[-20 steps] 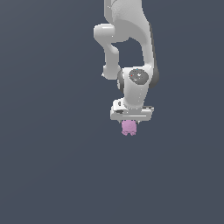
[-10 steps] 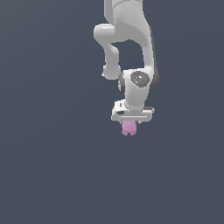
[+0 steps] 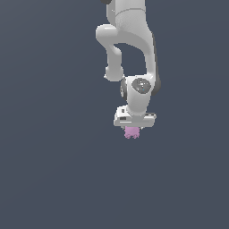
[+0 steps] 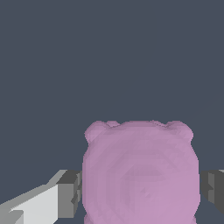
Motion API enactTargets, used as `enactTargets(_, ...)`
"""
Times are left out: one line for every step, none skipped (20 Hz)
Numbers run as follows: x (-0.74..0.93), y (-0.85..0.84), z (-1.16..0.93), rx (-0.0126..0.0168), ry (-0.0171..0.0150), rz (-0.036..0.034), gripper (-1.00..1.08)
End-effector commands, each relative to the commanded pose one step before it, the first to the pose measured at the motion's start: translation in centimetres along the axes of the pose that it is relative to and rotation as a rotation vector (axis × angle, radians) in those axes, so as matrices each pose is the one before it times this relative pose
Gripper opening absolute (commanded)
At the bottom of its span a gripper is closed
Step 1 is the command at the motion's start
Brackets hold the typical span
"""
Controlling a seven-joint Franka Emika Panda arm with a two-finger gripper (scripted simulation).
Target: Pick up the object and move it to a goal position.
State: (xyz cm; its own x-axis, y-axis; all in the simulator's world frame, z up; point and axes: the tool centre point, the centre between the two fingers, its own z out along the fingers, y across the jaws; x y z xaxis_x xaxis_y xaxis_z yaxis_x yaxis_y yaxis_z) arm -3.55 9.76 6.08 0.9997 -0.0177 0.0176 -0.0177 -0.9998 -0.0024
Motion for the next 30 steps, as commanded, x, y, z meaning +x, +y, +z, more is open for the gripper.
enactTargets(-0.450,-0.106,2.056,-0.00240,-0.01771,-0.00428,1.00)
enactTargets(0.007,-0.002,0.023,0.00000,0.00000,0.00000,1.00)
enactTargets(0.000,0.000,0.000,0.00000,0.00000,0.00000,-1.00)
enactTargets(0.000,0.000,0.000,0.00000,0.00000,0.00000,-1.00)
enactTargets(0.000,0.000,0.000,0.00000,0.00000,0.00000,-1.00)
enactTargets(0.000,0.000,0.000,0.00000,0.00000,0.00000,-1.00)
enactTargets(0.000,0.000,0.000,0.00000,0.00000,0.00000,-1.00)
enactTargets(0.000,0.000,0.000,0.00000,0.00000,0.00000,-1.00)
enactTargets(0.000,0.000,0.000,0.00000,0.00000,0.00000,-1.00)
enactTargets(0.000,0.000,0.000,0.00000,0.00000,0.00000,-1.00)
enactTargets(0.000,0.000,0.000,0.00000,0.00000,0.00000,-1.00)
enactTargets(0.000,0.000,0.000,0.00000,0.00000,0.00000,-1.00)
enactTargets(1.020,0.336,-2.090,0.00256,0.03157,0.00701,-1.00)
enactTargets(-0.001,-0.004,-0.030,0.00000,0.00000,0.00000,-1.00)
enactTargets(-0.004,-0.012,-0.090,0.00000,0.00000,0.00000,-1.00)
enactTargets(-0.007,-0.020,-0.149,0.00000,0.00000,0.00000,-1.00)
enactTargets(-0.010,-0.028,-0.210,0.00000,0.00000,0.00000,-1.00)
enactTargets(-0.011,-0.046,-0.231,-0.00009,-0.00066,-0.00017,-1.00)
enactTargets(-0.015,-0.044,-0.332,0.00000,0.00000,0.00000,-1.00)
enactTargets(-0.016,-0.062,-0.355,-0.00009,-0.00066,-0.00017,-1.00)
enactTargets(-0.021,-0.060,-0.459,0.00000,0.00000,0.00000,-1.00)
enactTargets(-0.021,-0.083,-0.468,-0.00012,-0.00094,-0.00023,-1.00)
enactTargets(-0.024,-0.088,-0.549,-0.00009,-0.00067,-0.00017,-1.00)
enactTargets(-0.029,-0.086,-0.652,0.00000,0.00000,0.00000,-1.00)
enactTargets(-0.026,-0.111,-0.643,-0.00015,-0.00115,-0.00029,-1.00)
enactTargets(-0.031,-0.112,-0.731,-0.00008,-0.00067,-0.00016,-1.00)
enactTargets(-0.032,-0.119,-0.787,-0.00008,-0.00067,-0.00016,-1.00)
enactTargets(-0.032,-0.131,-0.825,-0.00012,-0.00094,-0.00023,-1.00)
enactTargets(-0.033,-0.138,-0.877,-0.00011,-0.00094,-0.00023,-1.00)
enactTargets(-0.037,-0.140,-0.944,-0.00008,-0.00067,-0.00016,-1.00)
